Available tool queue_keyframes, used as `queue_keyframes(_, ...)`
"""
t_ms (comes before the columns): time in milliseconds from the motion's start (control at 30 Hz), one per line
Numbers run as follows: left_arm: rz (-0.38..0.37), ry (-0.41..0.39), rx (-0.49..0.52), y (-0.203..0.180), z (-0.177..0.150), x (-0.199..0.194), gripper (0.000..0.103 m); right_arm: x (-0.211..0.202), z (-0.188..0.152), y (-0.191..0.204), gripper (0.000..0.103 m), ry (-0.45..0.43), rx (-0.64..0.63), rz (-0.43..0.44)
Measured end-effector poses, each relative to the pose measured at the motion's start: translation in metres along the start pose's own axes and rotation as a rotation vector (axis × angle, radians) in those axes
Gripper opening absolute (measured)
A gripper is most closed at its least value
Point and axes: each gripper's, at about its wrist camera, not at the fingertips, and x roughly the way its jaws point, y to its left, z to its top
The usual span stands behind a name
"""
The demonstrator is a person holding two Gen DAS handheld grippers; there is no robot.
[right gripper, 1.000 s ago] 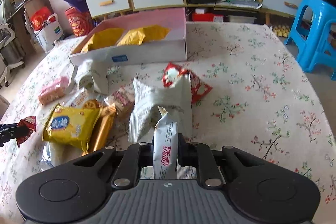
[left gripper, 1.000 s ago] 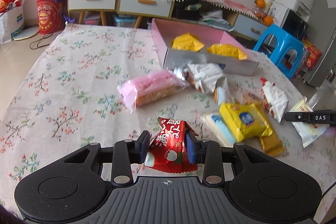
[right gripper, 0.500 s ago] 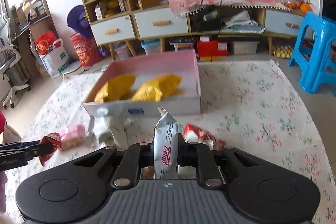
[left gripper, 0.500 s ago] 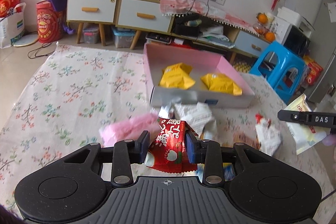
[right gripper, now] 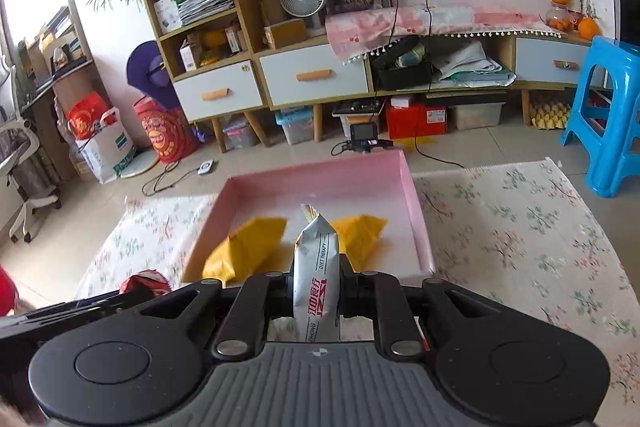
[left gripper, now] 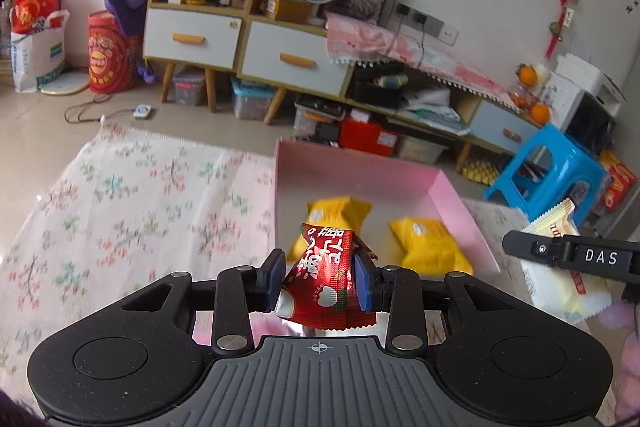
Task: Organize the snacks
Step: 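Carry the red wrapper and white packet over the box and release, then withdraw both open tools from the box back to the snack pile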
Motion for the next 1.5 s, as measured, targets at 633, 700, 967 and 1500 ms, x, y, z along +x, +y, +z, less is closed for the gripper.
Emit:
queue_keyframes(633,0.146,-0.008,0.181,-0.015,0.018,0.076,0.033,0.078,0.015,-0.021,0.003,0.017,0.069,-0.183)
queue_keyframes(700,0.148,-0.002,0.182,-0.015,0.018,0.083,0.033,0.081,0.014,-0.023,0.003,0.019,0.068,-0.182)
queue_keyframes(967,0.149,-0.006,0.191,-0.017,0.017,0.097,0.035,0.092,0.016,-0.023,0.006,0.023,0.04,-0.191)
queue_keyframes(1500,0.096,-0.003,0.188,-0.018,0.017,0.084,0.08,0.078,0.021,-0.017,0.076,-0.029,0.028,-0.205)
